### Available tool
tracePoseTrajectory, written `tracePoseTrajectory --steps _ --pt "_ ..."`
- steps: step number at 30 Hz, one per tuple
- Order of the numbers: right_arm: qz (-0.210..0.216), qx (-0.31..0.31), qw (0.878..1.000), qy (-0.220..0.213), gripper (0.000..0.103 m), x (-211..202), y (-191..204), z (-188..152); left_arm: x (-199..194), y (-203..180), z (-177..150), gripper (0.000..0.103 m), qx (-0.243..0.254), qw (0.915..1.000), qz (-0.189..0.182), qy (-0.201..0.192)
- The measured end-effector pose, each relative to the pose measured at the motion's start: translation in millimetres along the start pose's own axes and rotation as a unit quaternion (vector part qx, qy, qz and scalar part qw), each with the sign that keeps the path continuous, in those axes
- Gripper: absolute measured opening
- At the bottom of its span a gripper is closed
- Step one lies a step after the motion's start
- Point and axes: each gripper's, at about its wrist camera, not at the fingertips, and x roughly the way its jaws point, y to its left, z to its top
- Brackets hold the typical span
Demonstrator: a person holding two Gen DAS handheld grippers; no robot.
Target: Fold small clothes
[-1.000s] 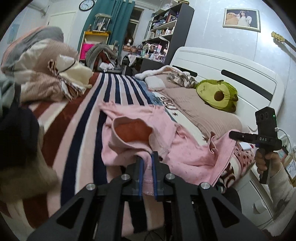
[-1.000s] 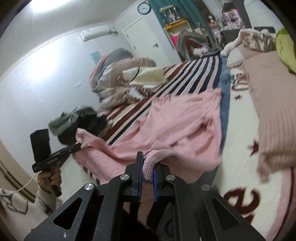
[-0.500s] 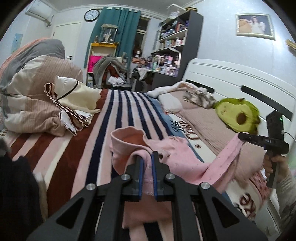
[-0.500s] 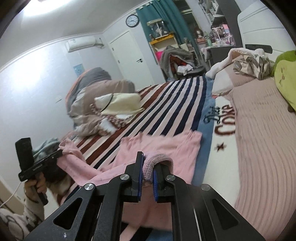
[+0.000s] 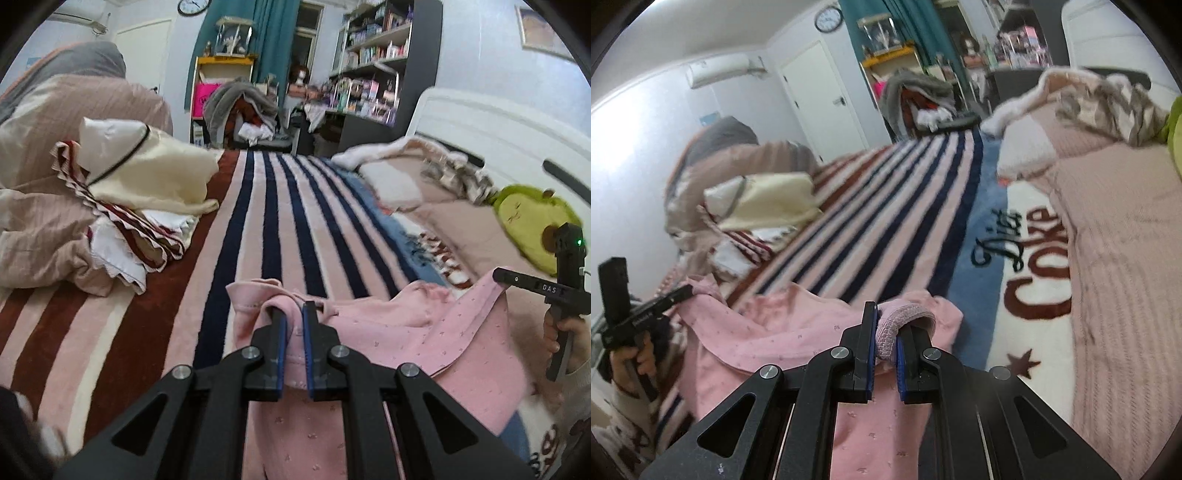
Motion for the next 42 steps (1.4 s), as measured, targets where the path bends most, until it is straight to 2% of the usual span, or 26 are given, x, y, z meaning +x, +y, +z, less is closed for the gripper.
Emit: tracePoseTrajectory --steps 4,10,12,13,14,15,16,17,19,21,25,28,32,33,34,35,36,37,39,42 --pt "-0.011 0.015 0.999 0.044 0.004 32.7 -20.8 -16.4 29.7 0.4 -9.6 0.006 0.017 0.9991 0.012 0.036" --pt "-0.019 0.028 0.996 0.078 0.008 47.4 -32.5 -32.1 46.9 4.1 -16.2 0.007 0.015 0.9982 0.02 0.054" --pt "-0.023 0.028 0.996 0.079 0.011 45.7 -31.8 -30.0 46.3 3.7 -15.9 0.009 0.019 0.998 0.021 0.057" --pt "-0.028 0.023 0.996 0.078 0.021 43.7 -29.6 -28.1 43.3 2.2 -14.9 0.013 0.021 0.998 0.021 0.056" --pt "-0.034 0.017 0.996 0.076 0.033 41.1 -26.3 -25.8 39.1 1.1 -13.6 0.018 0.024 0.9981 0.022 0.052" --pt "-0.043 0.007 0.996 0.072 0.038 35.9 -21.7 -22.9 31.3 -0.3 -11.3 0.041 0.028 0.9984 0.028 0.041" --pt "-0.051 0.001 0.996 0.067 0.048 32.5 -19.0 -20.5 22.1 -1.9 -8.6 0.07 0.033 0.9984 0.039 0.024" --pt "-0.061 -0.009 0.996 0.059 0.053 27.0 -14.1 -17.7 4.6 -4.3 -4.8 0.076 0.042 0.9976 0.054 -0.008" --pt "-0.076 -0.029 0.996 0.046 0.053 12.8 -5.1 -10.8 -19.8 -7.9 2.8 0.077 0.057 0.9961 0.058 -0.035" --pt "-0.074 -0.036 0.996 0.034 0.053 -2.1 3.2 -5.6 -42.7 -10.7 10.6 0.077 0.061 0.9954 0.054 -0.05" --pt "-0.028 -0.06 0.998 0.024 0.053 -23.8 31.7 -4.7 -70.7 -23.6 14.2 0.078 0.086 0.9938 0.031 -0.063" --pt "0.022 -0.084 0.995 0.043 0.049 -19.9 59.5 -12.0 -68.0 -39.4 5.9 0.078 0.101 0.994 -0.014 -0.04" --pt "0.078 -0.096 0.988 0.097 0.024 8.5 81.8 -33.3 -34.2 -55.8 -13.8 0.076 0.104 0.992 -0.067 0.028" --pt "0.087 -0.098 0.985 0.116 0.021 18.9 84.2 -40.1 -21.8 -59.3 -20.5 0.07 0.108 0.9906 -0.07 0.047" --pt "0.089 -0.102 0.981 0.136 0.017 31.8 85.7 -48.2 -9.3 -62.4 -27.2 0.057 0.114 0.9889 -0.07 0.065" --pt "0.087 -0.105 0.98 0.147 0.013 39.1 85.7 -53.3 -0.3 -64.2 -32.7 0.05 0.118 0.9873 -0.069 0.081" --pt "0.081 -0.111 0.977 0.161 0.012 49.5 85.3 -60.0 10.5 -64.9 -38.7 0.039 0.119 0.9854 -0.071 0.1" --pt "0.073 -0.115 0.975 0.173 0.011 57.8 84.4 -66.4 20.1 -64.9 -44.0 0.034 0.116 0.9836 -0.074 0.116" --pt "0.066 -0.114 0.974 0.187 0.011 71.4 78.9 -73.1 37.1 -63.0 -53.2 0.029 0.111 0.9807 -0.075 0.143" --pt "0.057 -0.107 0.975 0.186 0.007 82.2 72.7 -72.6 50.3 -61.8 -60.2 0.027 0.11 0.9795 -0.069 0.154"
